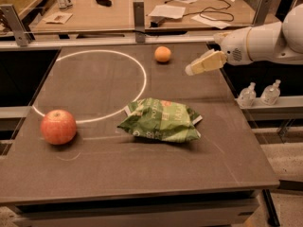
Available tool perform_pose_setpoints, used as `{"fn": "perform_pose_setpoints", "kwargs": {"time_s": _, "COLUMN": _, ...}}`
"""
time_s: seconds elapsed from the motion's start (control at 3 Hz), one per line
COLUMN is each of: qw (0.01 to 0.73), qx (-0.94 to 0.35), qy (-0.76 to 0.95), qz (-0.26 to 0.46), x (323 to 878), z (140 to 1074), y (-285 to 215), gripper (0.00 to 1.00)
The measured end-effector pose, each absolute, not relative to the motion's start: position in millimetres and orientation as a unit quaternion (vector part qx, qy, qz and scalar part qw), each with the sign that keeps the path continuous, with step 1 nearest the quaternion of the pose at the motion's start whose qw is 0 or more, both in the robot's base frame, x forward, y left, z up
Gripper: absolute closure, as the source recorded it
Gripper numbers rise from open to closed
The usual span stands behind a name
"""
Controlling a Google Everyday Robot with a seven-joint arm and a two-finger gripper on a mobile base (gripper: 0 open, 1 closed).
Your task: Move orange near green jalapeno chip bag
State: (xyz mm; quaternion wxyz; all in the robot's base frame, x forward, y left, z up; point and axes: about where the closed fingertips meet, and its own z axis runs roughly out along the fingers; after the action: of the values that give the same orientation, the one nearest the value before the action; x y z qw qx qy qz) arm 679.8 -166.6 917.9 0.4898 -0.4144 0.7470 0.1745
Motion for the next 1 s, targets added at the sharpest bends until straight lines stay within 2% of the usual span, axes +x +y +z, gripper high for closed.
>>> {"fn": "perform_pose_setpoints", "kwargs": {"time_s": 1.0, "qw": 0.471, "qx": -0.481, "qy": 0.713, "qz": 0.195, "x": 724, "z": 917, "y": -120, "gripper": 0.0}}
